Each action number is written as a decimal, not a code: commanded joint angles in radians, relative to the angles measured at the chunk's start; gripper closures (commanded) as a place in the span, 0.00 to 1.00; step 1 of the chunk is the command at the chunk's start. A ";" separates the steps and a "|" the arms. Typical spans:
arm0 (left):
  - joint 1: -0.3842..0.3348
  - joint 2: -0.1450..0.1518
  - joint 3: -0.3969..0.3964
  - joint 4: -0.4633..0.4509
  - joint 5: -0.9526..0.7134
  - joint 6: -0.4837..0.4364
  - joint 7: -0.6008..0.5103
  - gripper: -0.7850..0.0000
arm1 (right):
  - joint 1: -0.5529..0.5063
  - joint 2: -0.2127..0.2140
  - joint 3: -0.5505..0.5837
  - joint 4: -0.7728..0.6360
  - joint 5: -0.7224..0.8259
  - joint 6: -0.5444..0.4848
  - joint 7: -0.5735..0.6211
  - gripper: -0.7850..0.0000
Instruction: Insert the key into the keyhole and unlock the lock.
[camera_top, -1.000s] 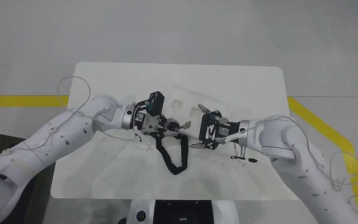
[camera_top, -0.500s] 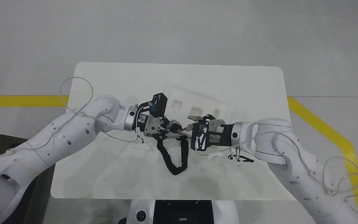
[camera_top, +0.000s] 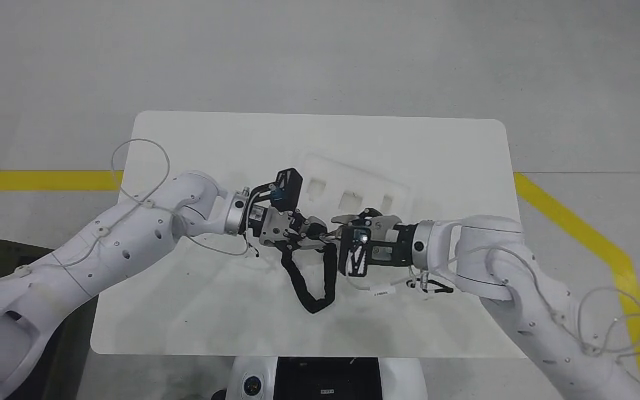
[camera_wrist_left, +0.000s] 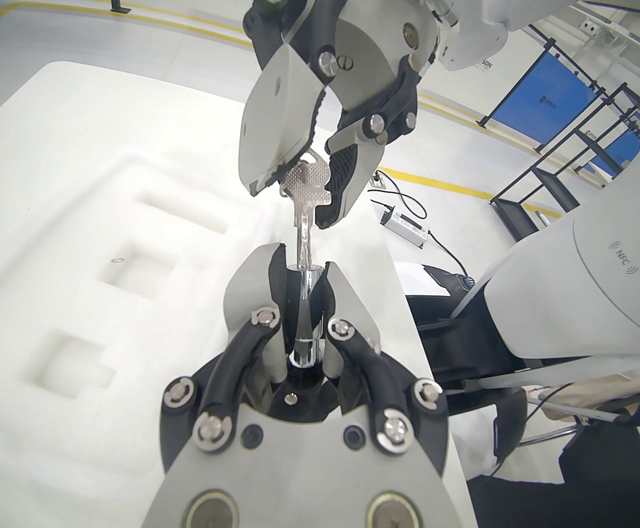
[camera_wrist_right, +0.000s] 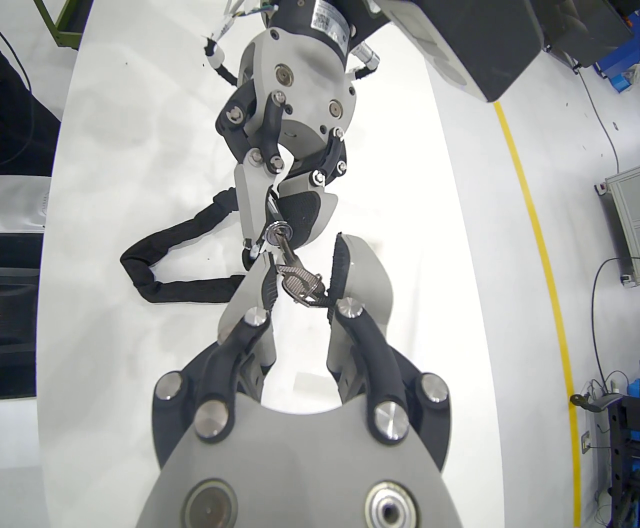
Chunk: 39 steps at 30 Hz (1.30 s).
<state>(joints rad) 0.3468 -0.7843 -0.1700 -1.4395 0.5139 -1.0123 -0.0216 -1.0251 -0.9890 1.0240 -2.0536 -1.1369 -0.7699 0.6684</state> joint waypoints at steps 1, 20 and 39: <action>0.000 -0.001 0.000 0.000 -0.001 0.000 -0.001 1.00 | -0.001 -0.001 0.002 0.003 0.025 0.015 0.002 0.87; 0.001 -0.005 0.000 0.002 0.058 0.000 0.063 1.00 | 0.013 -0.005 -0.004 0.035 0.285 0.122 0.117 1.00; 0.012 0.001 0.000 0.024 0.135 0.000 0.164 1.00 | 0.030 -0.016 -0.042 0.023 0.344 0.253 0.180 0.95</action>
<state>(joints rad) 0.3588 -0.7833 -0.1700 -1.4164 0.6468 -1.0123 0.1384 -0.9969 -1.0046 0.9839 -2.0304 -0.7877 -0.5133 0.8458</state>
